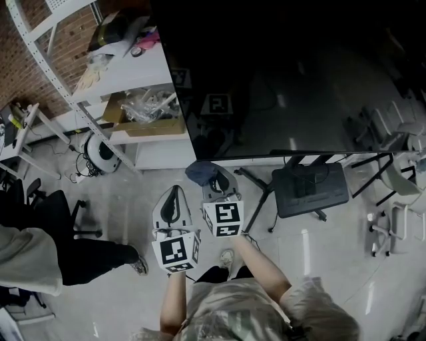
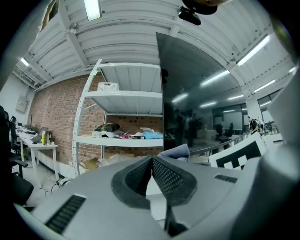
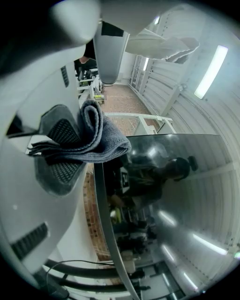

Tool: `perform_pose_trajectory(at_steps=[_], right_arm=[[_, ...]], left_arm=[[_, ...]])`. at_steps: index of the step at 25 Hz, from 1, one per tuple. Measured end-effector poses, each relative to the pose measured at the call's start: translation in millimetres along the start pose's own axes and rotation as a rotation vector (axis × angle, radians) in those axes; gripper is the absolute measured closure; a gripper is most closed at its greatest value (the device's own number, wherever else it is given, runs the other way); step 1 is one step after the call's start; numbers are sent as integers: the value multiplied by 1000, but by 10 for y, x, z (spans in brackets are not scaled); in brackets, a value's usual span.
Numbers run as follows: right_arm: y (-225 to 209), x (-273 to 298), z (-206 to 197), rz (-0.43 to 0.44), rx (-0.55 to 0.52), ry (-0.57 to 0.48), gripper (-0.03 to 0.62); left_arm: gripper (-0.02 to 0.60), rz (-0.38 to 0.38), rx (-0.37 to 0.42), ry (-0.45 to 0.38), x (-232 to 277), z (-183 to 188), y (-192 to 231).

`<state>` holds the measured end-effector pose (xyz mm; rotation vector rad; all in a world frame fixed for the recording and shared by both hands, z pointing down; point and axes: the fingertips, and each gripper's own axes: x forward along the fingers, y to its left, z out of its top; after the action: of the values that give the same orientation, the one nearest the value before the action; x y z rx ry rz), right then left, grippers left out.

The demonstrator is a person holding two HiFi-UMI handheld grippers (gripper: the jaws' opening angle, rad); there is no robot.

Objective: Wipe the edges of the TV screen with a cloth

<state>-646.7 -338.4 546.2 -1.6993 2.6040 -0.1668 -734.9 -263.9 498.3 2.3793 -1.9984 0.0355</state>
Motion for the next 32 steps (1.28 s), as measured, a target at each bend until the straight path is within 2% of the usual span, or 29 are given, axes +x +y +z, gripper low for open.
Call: perform_pose_trajectory(at_steps=[6, 14, 22, 27, 32], right_arm=[[-143, -89, 41, -20, -3, 5, 545], [-790, -397, 123, -116, 35, 4, 545], [-1922, -910, 255, -235, 75, 8, 545], [-2704, -1306, 344, -261, 147, 30, 545], [-3619, -1687, 461, -248, 155, 87, 545]], left_arm=[[565, -7, -4, -7, 48, -17, -49], [565, -74, 18, 2, 171, -39, -543], [566, -174, 52, -16, 327, 85, -1622], [565, -163, 25, -21, 413, 91, -2354], [565, -153, 16, -47, 553, 171, -3322]])
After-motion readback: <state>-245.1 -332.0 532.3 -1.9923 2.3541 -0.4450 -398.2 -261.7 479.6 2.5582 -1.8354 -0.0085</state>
